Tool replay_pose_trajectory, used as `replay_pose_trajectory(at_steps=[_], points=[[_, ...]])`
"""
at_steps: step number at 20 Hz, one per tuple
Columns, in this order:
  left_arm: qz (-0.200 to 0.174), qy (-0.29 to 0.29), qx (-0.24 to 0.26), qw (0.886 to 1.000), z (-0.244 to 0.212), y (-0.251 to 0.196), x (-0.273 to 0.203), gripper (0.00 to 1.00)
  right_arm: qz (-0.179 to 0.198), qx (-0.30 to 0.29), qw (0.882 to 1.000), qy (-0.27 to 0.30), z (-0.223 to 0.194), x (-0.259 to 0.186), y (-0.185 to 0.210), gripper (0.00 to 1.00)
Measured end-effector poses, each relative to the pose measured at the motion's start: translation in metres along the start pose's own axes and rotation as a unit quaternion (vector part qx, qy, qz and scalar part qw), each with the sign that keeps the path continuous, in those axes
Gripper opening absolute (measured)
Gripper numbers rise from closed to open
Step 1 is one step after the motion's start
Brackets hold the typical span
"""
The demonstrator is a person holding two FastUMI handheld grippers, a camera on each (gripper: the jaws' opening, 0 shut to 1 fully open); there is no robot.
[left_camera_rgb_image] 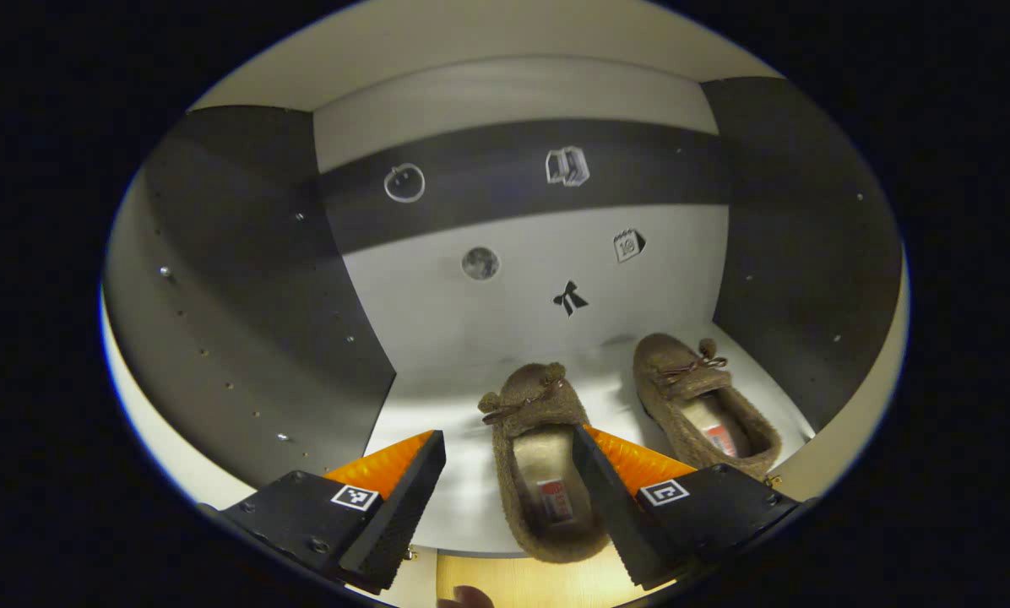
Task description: Grab one shoe with the right hand and put it into the shoe cabinet, grab the other shoe with the left hand and put it into the shoe cabinet; then close the right door with the right hand and the left door with the left hand.
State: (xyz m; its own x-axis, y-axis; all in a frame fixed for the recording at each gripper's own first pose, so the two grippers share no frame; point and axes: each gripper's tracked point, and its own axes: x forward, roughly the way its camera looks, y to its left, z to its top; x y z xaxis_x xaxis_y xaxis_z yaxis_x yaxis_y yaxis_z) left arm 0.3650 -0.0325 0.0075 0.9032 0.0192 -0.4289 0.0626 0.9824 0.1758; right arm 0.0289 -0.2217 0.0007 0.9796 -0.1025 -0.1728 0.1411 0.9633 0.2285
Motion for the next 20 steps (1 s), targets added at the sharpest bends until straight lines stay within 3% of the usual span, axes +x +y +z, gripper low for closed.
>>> replay_pose_trajectory(at_steps=[5, 9, 10, 11, 12, 13, 17, 20], points=[[-0.022, -0.084, -0.002, 0.996, 0.018, -0.01, -0.086, 0.96, 0.003, 0.009, 1.0, -0.011, 0.016, 0.017, 0.006, 0.98], [-0.041, -0.158, 0.0, 0.987, 0.022, -0.027, -0.156, 0.99, 0.013, -0.008, 1.0, -0.024, 0.031, 0.031, 0.017, 0.98], [-0.046, -0.171, -0.008, 0.984, 0.019, -0.031, -0.171, 0.96, 0.017, -0.012, 0.999, -0.027, 0.033, 0.036, 0.02, 1.0], [-0.05, -0.18, -0.017, 0.982, 0.014, -0.036, -0.183, 0.93, 0.02, -0.013, 0.999, -0.029, 0.035, 0.04, 0.024, 0.98], [-0.051, -0.184, -0.028, 0.981, 0.009, -0.039, -0.198, 1.0, 0.023, -0.014, 0.999, -0.029, 0.034, 0.045, 0.027, 0.98], [-0.049, -0.185, -0.036, 0.981, 0.002, -0.039, -0.207, 1.0, 0.024, -0.014, 0.999, -0.029, 0.034, 0.049, 0.028, 0.98], [-0.012, -0.183, -0.044, 0.982, -0.031, -0.022, -0.24, 0.96, 0.029, -0.014, 0.999, -0.03, 0.035, 0.056, 0.032, 0.98], [-0.009, -0.185, -0.054, 0.981, -0.049, -0.015, -0.261, 0.96, 0.033, -0.011, 0.999, -0.033, 0.037, 0.058, 0.035, 0.98]])
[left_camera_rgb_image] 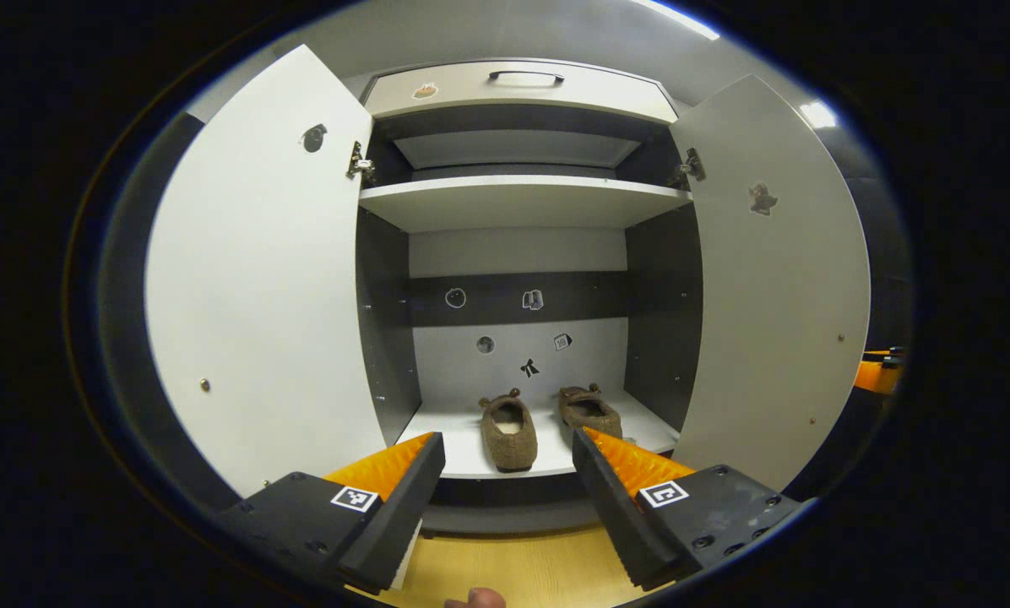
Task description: Grab one shoe with the right hand and put it into the shoe cabinet, grab the other shoe with the left hand and put it into the shoe cabinet; then close the right door with the right hand and the left door with the left hand.
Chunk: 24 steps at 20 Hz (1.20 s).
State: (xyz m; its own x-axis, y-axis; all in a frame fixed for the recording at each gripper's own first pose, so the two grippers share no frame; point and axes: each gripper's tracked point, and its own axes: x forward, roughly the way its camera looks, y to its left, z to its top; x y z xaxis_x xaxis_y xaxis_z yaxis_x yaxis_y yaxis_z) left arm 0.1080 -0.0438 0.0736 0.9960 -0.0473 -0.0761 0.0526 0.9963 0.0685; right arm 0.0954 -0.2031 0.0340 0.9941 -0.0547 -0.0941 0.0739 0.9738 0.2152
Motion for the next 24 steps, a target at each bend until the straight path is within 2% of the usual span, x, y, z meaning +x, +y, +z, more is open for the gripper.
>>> replay_pose_trajectory(at_steps=[6, 12, 13, 14, 24], points=[[-0.009, -0.003, 0.0, 1.0, -0.014, 0.015, -0.048, 0.97, -0.007, -0.01, 1.0, -0.01, 0.001, 0.001, 0.01, 0.98], [0.001, 0.01, -0.009, 1.0, -0.03, 0.048, -0.08, 0.96, -0.025, -0.02, 0.999, -0.016, -0.001, -0.005, 0.021, 0.98], [0.005, 0.012, -0.011, 1.0, -0.033, 0.055, -0.086, 0.99, -0.025, -0.018, 0.999, -0.016, -0.002, -0.005, 0.024, 0.98], [0.009, 0.015, -0.012, 1.0, -0.035, 0.062, -0.091, 0.96, -0.024, -0.014, 0.999, -0.016, -0.003, -0.007, 0.03, 0.98], [0.037, 0.006, -0.003, 0.999, -0.031, 0.112, -0.121, 0.96, 0.007, 0.001, 1.0, -0.015, -0.015, -0.013, 0.102, 0.98]])
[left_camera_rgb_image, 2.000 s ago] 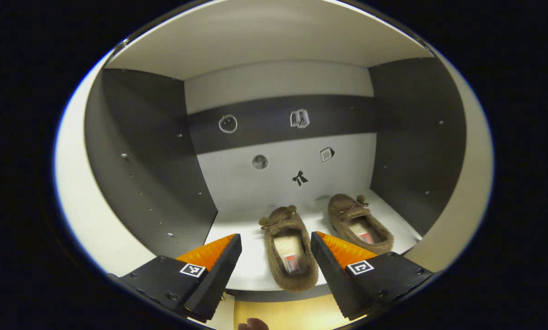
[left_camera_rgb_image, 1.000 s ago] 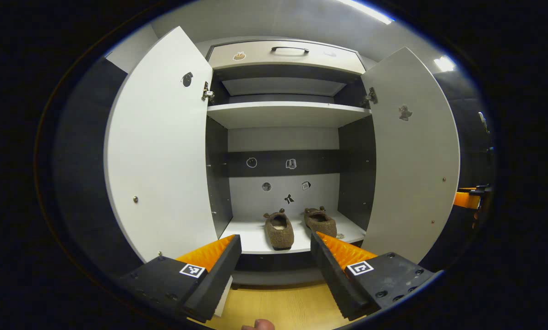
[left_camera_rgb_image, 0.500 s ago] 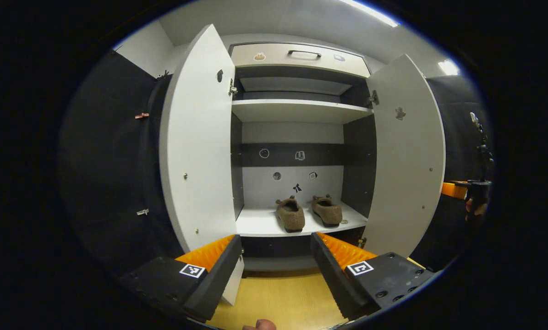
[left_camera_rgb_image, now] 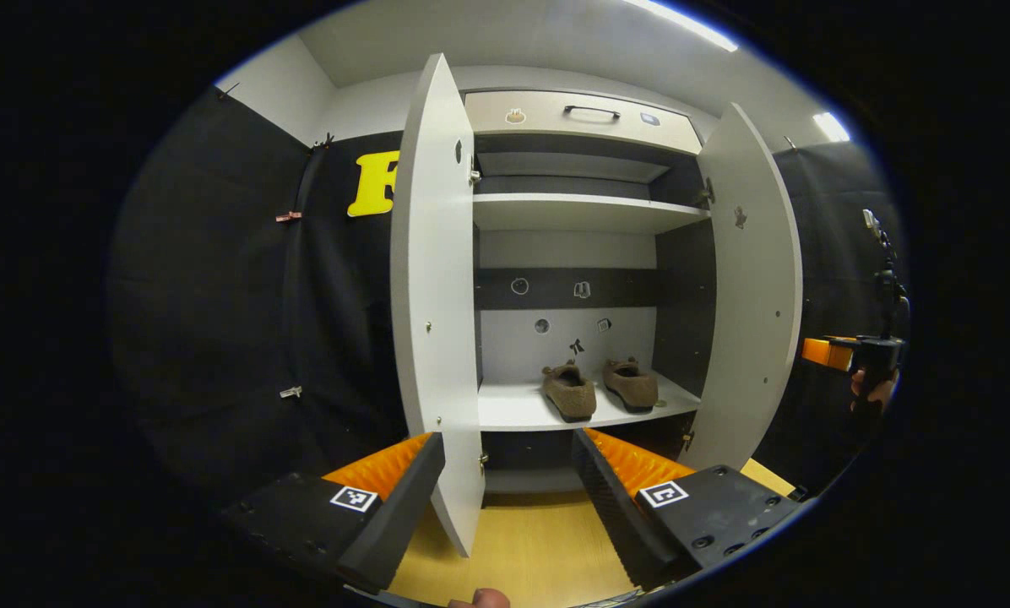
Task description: Grab one shoe with the right hand and put it into the shoe cabinet, grab the other shoe with the left hand and put it into the shoe cabinet; then close the right door with the right hand and the left door with the left hand.
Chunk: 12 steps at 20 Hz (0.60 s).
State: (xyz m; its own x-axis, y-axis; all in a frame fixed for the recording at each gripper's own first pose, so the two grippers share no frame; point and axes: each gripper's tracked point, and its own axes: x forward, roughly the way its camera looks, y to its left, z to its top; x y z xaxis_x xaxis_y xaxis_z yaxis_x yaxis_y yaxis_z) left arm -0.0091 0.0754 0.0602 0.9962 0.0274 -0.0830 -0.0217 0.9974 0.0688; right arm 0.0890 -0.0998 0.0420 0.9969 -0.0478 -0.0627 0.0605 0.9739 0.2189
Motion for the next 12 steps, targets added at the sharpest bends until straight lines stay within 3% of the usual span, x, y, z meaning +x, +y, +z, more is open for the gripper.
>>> replay_pose_trajectory(at_steps=[5, 8, 12], points=[[0.033, -0.002, 0.008, 0.999, 0.002, 0.04, -0.002, 0.97, 0.044, 0.006, 0.999, 0.009, -0.008, 0.008, 0.055, 0.98], [0.057, -0.014, 0.007, 0.998, 0.009, 0.071, -0.003, 0.97, 0.097, 0.013, 0.995, 0.014, -0.013, 0.004, 0.109, 0.98], [0.094, -0.025, 0.01, 0.995, 0.013, 0.119, -0.001, 0.96, 0.124, 0.012, 0.992, 0.027, -0.022, -0.01, 0.145, 0.98]])
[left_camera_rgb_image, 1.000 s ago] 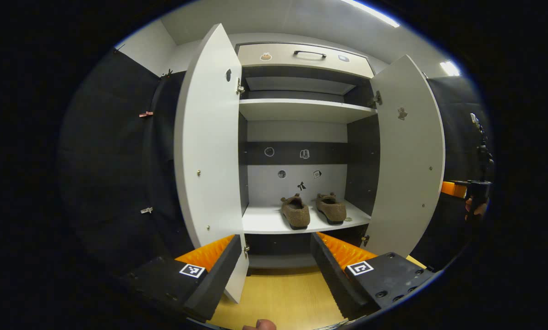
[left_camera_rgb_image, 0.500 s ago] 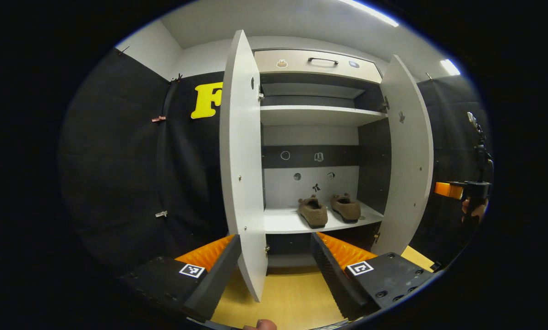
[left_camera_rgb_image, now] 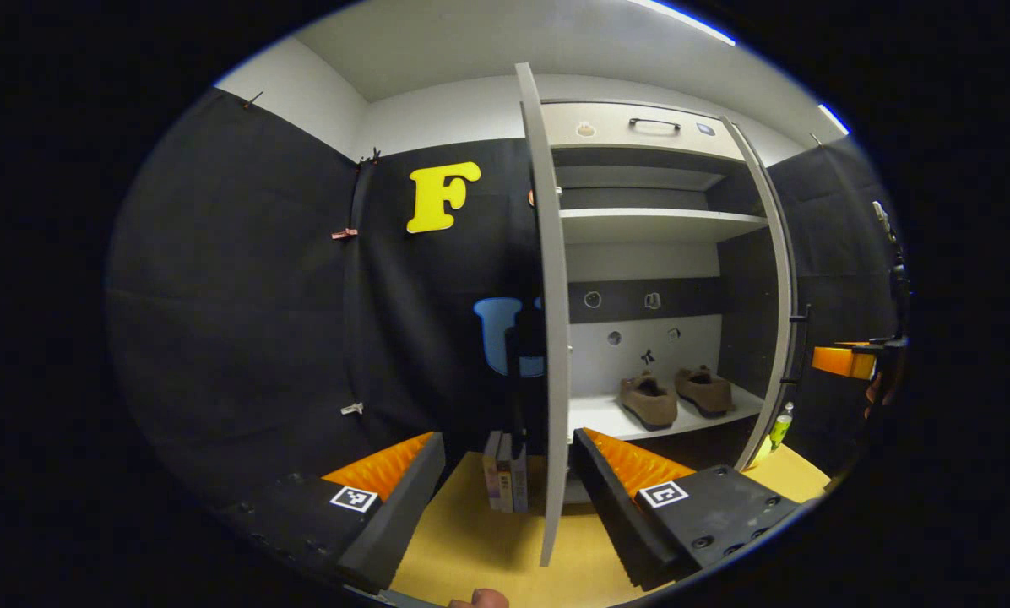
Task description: Grab one shoe with the right hand and put it into the shoe cabinet, grab the other shoe with the left hand and put it into the shoe cabinet; then close the right door with the right hand and the left door with the left hand.
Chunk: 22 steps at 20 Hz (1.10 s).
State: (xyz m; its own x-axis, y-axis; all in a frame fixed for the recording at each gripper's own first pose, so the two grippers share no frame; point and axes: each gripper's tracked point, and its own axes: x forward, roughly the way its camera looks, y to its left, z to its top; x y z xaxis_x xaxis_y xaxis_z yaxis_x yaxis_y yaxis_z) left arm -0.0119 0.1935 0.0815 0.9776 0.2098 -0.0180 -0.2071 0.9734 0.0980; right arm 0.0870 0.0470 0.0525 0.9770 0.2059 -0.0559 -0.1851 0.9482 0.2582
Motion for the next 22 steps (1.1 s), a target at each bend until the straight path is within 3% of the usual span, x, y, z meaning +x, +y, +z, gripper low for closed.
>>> replay_pose_trajectory(at_steps=[6, 14, 18, 22], points=[[0.037, -0.002, -0.01, 0.999, -0.004, 0.052, 0.043, 0.96, 0.012, -0.011, 1.0, 0.016, -0.014, -0.022, 0.021, 0.98], [0.02, 0.013, -0.017, 1.0, -0.02, 0.052, 0.087, 0.99, -0.01, 0.0, 1.0, 0.021, -0.009, -0.039, 0.001, 0.98], [-0.007, 0.013, -0.008, 1.0, -0.018, 0.037, 0.09, 0.97, -0.014, 0.012, 1.0, 0.024, -0.009, -0.038, -0.01, 0.98], [-0.003, 0.016, -0.009, 1.0, -0.018, 0.028, 0.09, 0.92, -0.008, 0.014, 1.0, 0.022, -0.007, -0.036, -0.011, 0.98]])
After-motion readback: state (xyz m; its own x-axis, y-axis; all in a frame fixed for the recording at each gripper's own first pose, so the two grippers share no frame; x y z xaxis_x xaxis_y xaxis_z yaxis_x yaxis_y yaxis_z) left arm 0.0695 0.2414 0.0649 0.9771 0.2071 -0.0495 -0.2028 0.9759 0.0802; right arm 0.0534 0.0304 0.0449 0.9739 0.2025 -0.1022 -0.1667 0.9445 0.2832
